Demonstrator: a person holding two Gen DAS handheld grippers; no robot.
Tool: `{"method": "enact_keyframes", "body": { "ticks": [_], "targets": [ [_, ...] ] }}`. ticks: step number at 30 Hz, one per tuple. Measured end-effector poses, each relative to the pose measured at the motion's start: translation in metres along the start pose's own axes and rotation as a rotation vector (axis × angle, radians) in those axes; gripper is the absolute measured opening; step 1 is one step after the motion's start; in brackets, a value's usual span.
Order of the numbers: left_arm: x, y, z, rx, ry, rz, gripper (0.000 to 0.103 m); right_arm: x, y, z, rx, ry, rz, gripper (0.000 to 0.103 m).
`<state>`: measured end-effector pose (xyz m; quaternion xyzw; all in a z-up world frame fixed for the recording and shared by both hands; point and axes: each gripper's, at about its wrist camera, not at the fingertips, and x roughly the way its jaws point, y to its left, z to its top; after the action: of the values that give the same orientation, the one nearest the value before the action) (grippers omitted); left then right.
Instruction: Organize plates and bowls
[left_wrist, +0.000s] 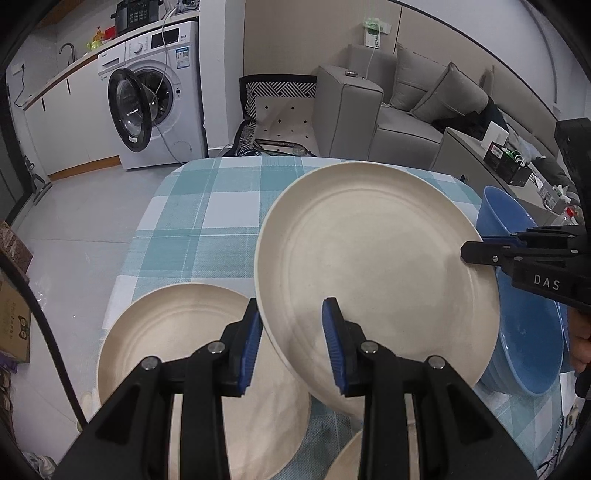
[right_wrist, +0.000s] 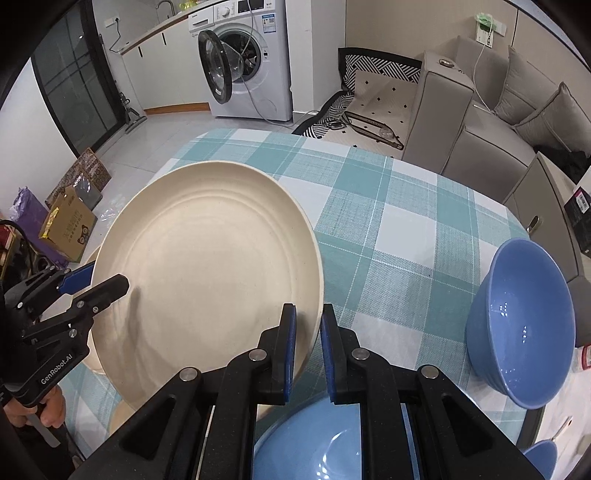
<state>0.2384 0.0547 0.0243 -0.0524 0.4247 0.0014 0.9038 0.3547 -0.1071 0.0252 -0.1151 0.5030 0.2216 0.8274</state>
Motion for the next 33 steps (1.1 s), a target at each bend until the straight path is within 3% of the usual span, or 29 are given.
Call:
{"method": "enact_keyframes", "body": {
  "ticks": [14, 33],
  "targets": [
    [-0.047, -0.002, -0.027, 0.010, -0.069, 0.002, 0.032, -0.045, 0.018, -0.033, -0.024, -0.066, 0.020, 0.013],
    [-0.086, -0.002, -0.069, 0.030, -0.102, 0.012, 0.032, -0.088, 0.045, -0.091, -0.049, -0.145, 0.083, 0.014]
  ]
}}
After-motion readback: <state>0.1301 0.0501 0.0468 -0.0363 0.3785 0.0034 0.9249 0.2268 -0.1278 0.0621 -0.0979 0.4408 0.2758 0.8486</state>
